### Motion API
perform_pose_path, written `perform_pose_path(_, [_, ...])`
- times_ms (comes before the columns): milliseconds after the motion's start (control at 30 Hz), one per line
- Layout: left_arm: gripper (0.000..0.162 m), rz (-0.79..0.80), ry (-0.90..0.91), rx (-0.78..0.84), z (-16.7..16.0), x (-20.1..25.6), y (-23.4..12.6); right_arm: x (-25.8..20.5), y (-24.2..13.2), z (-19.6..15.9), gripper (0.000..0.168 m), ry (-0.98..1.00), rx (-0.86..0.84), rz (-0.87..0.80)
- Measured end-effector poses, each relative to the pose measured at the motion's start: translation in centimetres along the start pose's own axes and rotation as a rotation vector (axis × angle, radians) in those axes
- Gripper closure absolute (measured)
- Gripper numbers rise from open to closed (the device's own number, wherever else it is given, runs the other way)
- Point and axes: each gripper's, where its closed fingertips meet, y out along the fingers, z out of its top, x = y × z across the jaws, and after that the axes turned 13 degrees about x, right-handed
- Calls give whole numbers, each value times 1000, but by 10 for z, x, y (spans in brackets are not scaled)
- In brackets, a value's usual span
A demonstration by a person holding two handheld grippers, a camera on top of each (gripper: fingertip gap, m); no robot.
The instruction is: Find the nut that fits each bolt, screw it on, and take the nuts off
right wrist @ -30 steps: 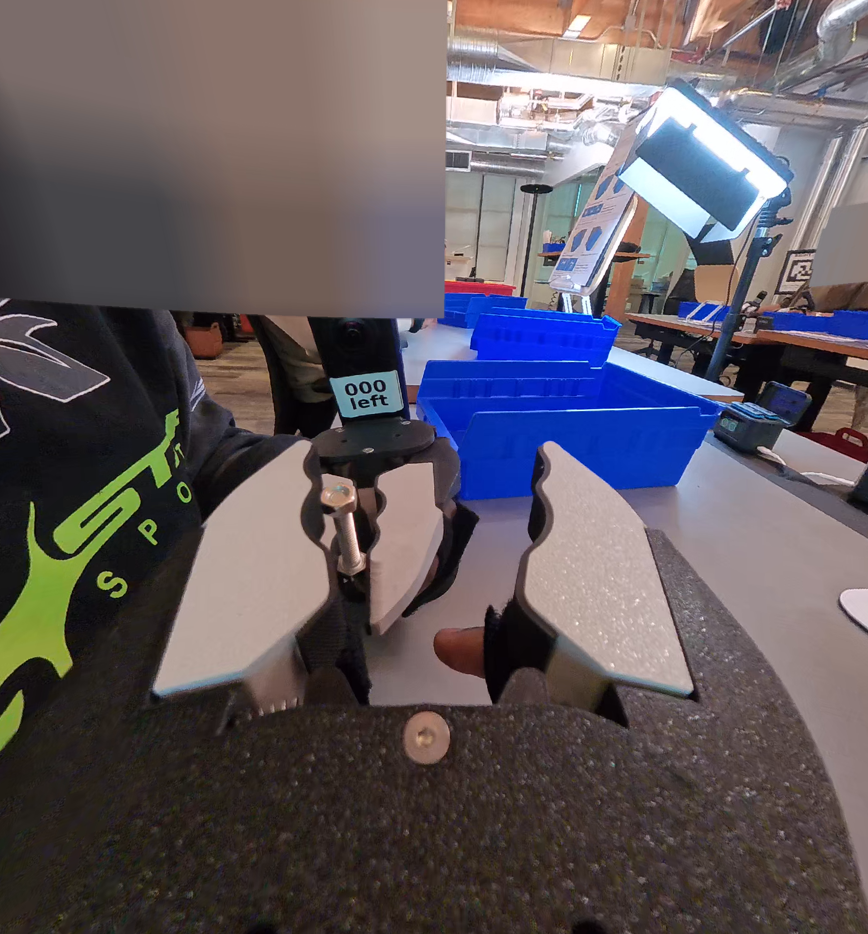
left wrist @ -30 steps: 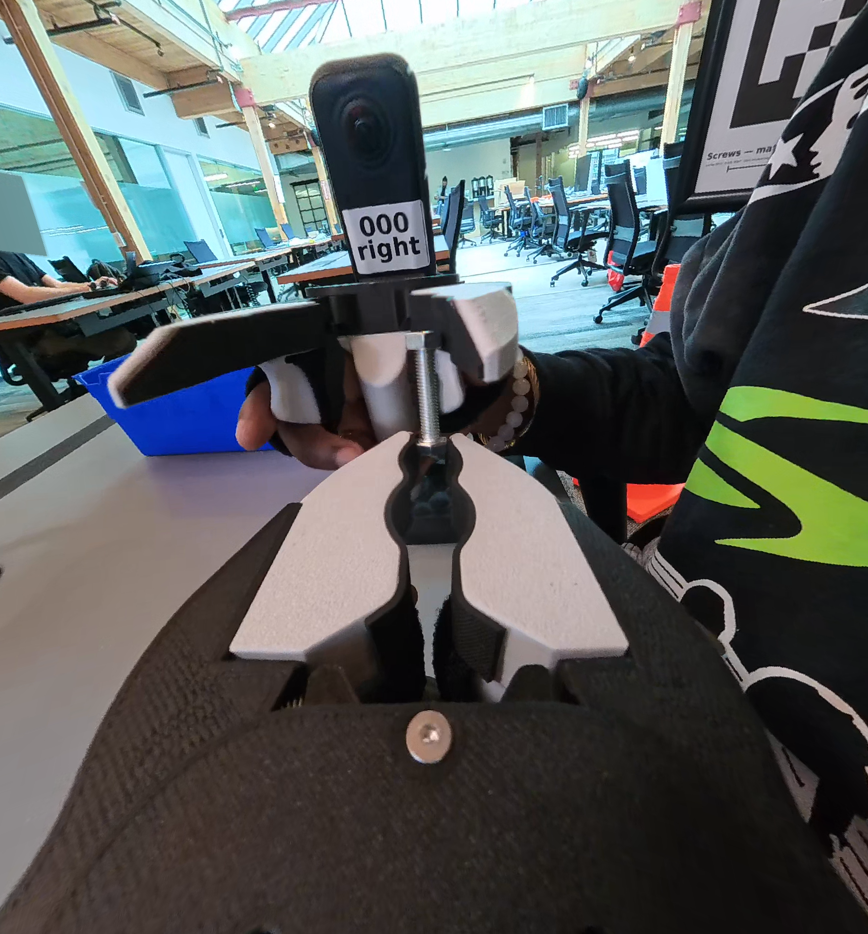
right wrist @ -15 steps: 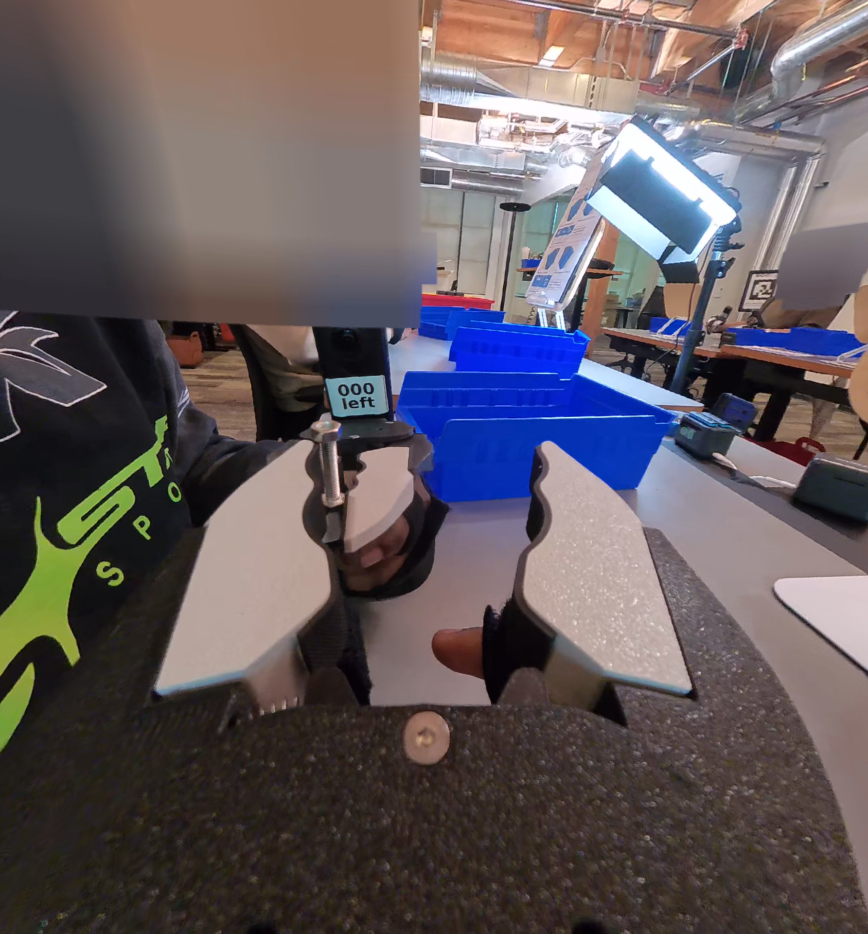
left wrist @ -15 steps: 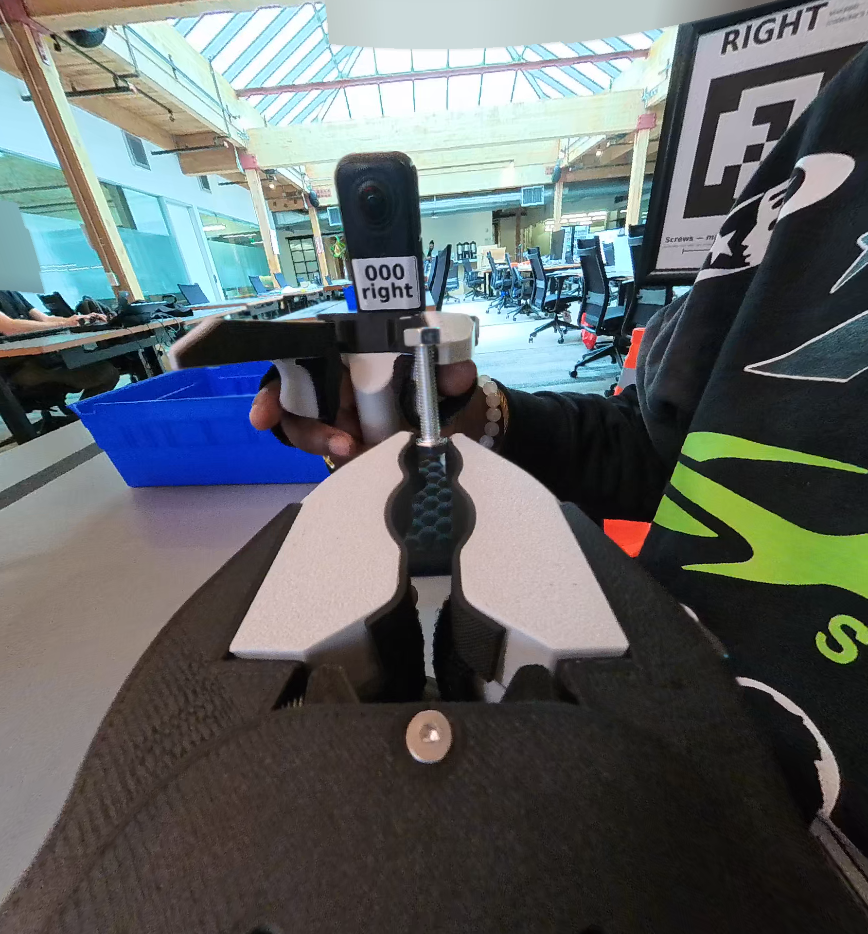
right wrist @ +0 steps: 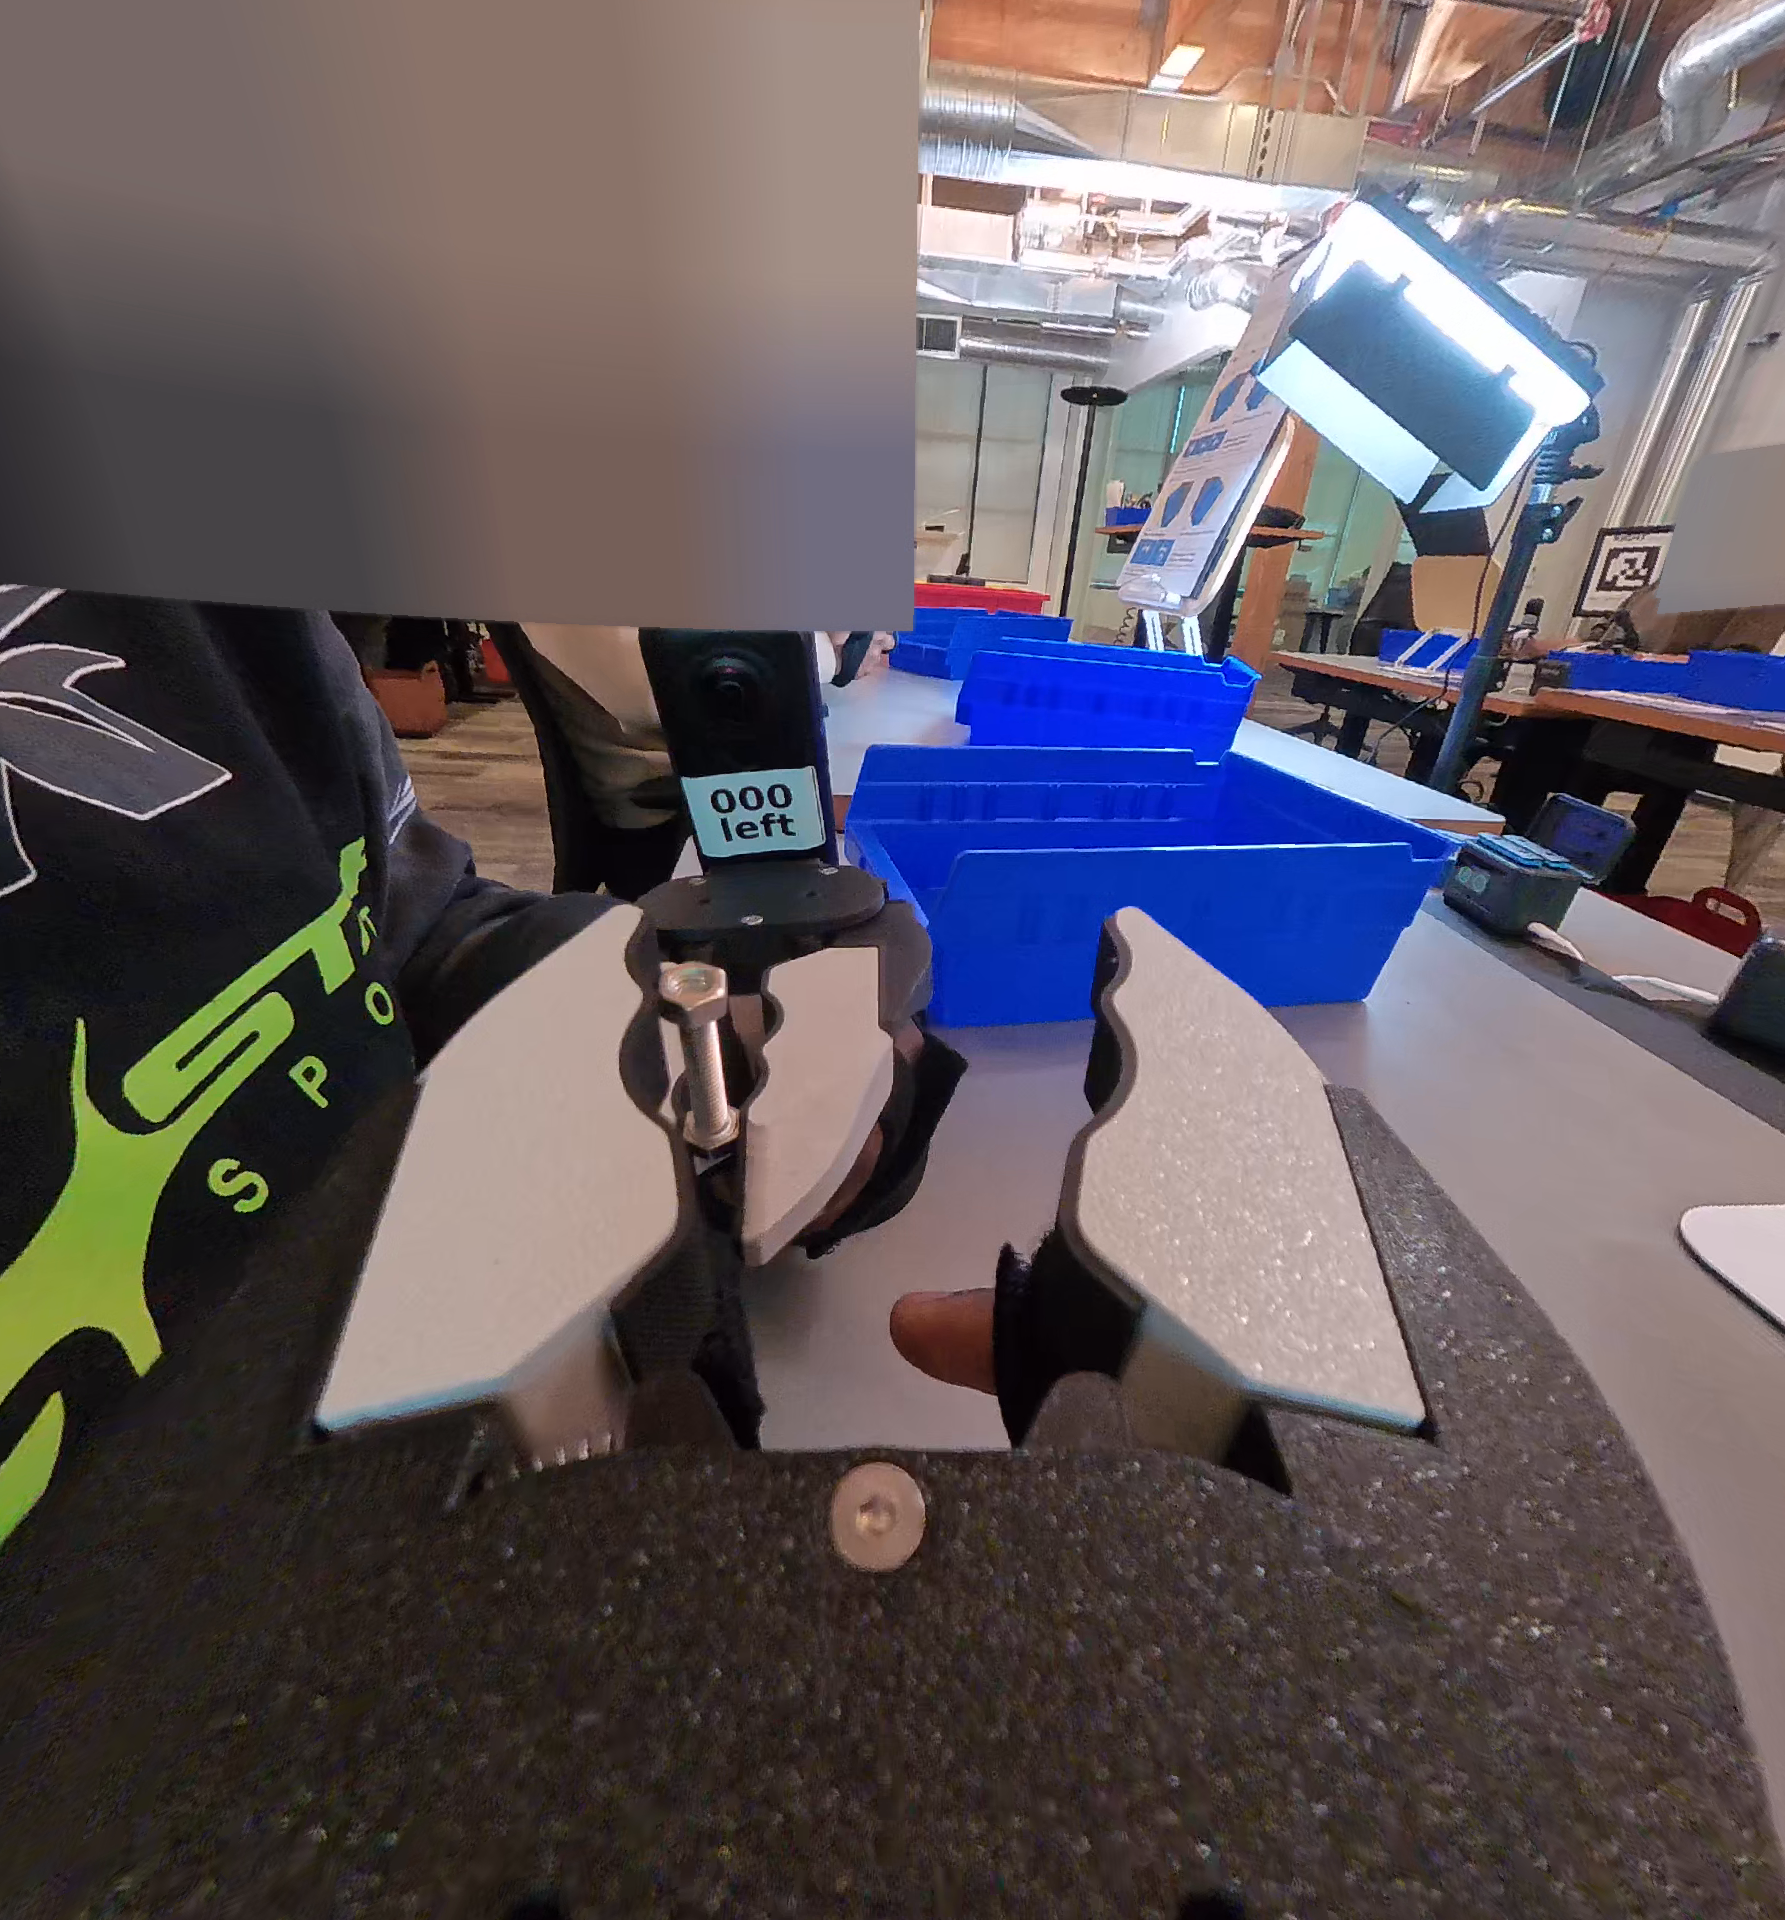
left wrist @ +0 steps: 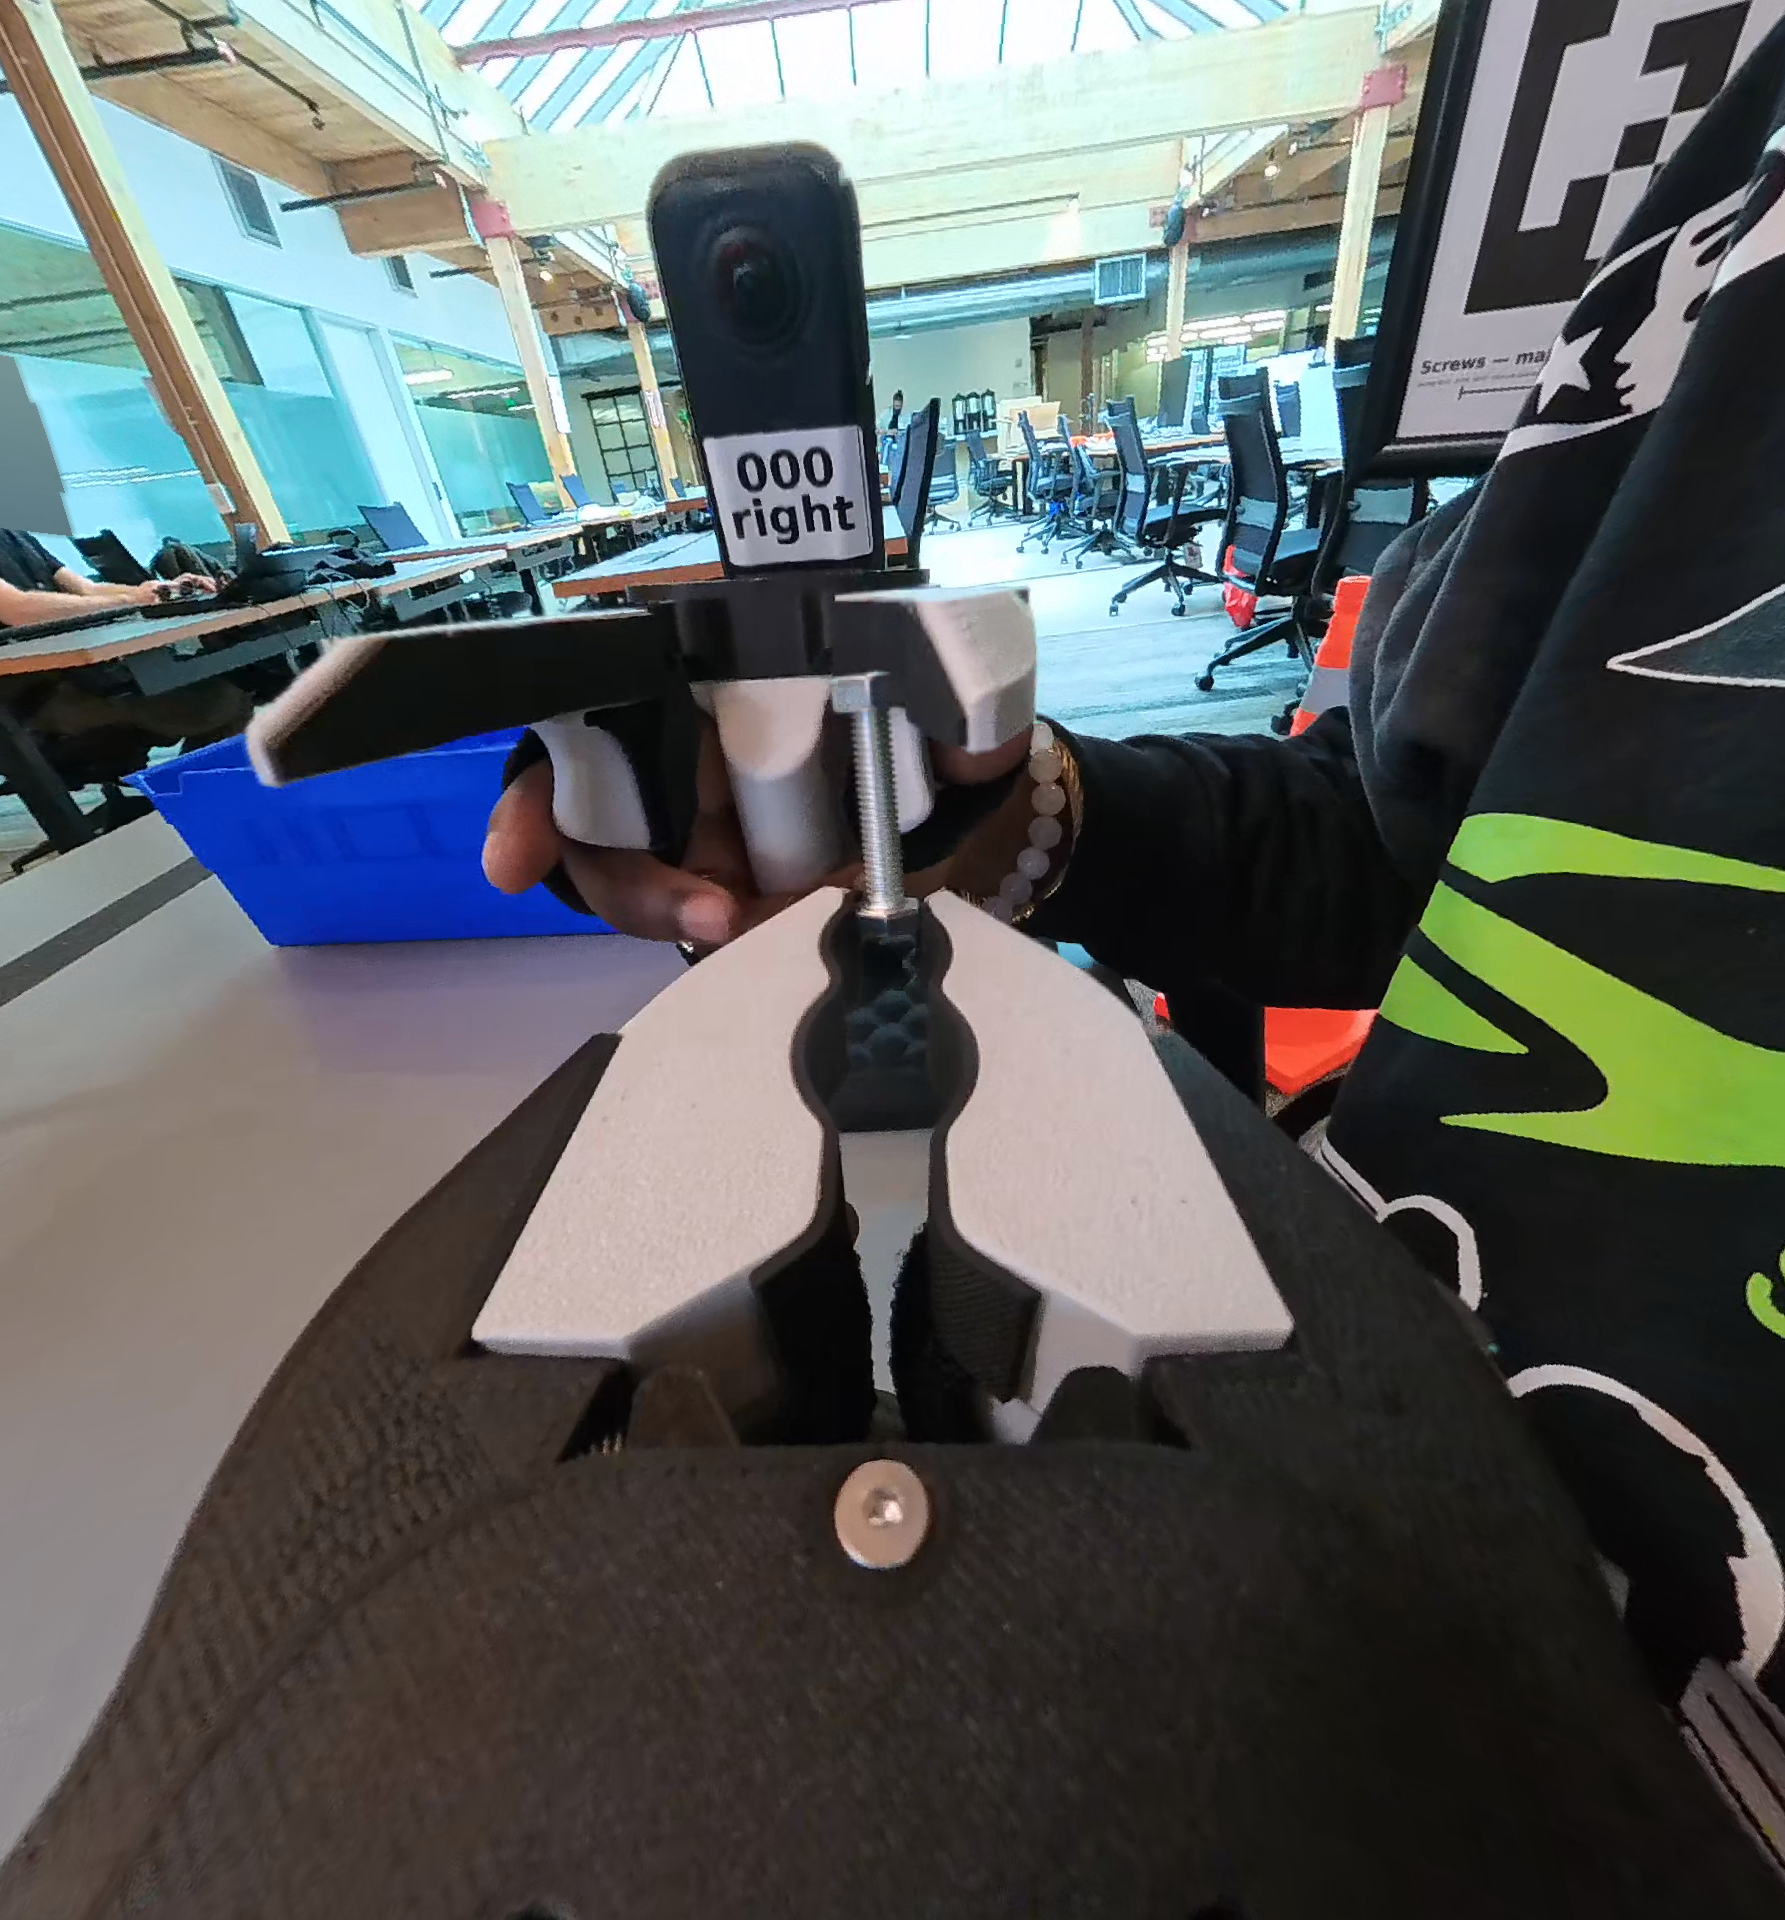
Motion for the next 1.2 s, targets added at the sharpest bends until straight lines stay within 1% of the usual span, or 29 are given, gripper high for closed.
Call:
perform_pose_path(367, [152,9,-5,22,4,-2,-2,2,-3,2,89,-2,2,-4])
perform_pose_path(533, [152,30,-6,21,5,-6,-3,3,-8,11,92,-4,20,-6])
perform_pose_path(833, [152,37,-2,22,5,-7,-4,4,-13,11,95,-10,0,-2])
perform_pose_path(867, [152,47,0,13,4,-9,-4,2,-14,11,99,-9,-15,8])
perform_pose_path(933, [152,84,13,-13,0,-14,-5,-3,-17,11,113,2,-60,31])
perform_pose_path(1033, [152,159,57,-81,-10,-26,-7,-2,-22,8,130,14,-141,23])
perform_pose_path(1100, [152,172,77,-112,-15,-28,-7,-1,-24,4,135,19,-184,14])
perform_pose_path(1200, [152,173,72,-112,-15,-28,-7,-2,-26,-3,141,30,-229,24])
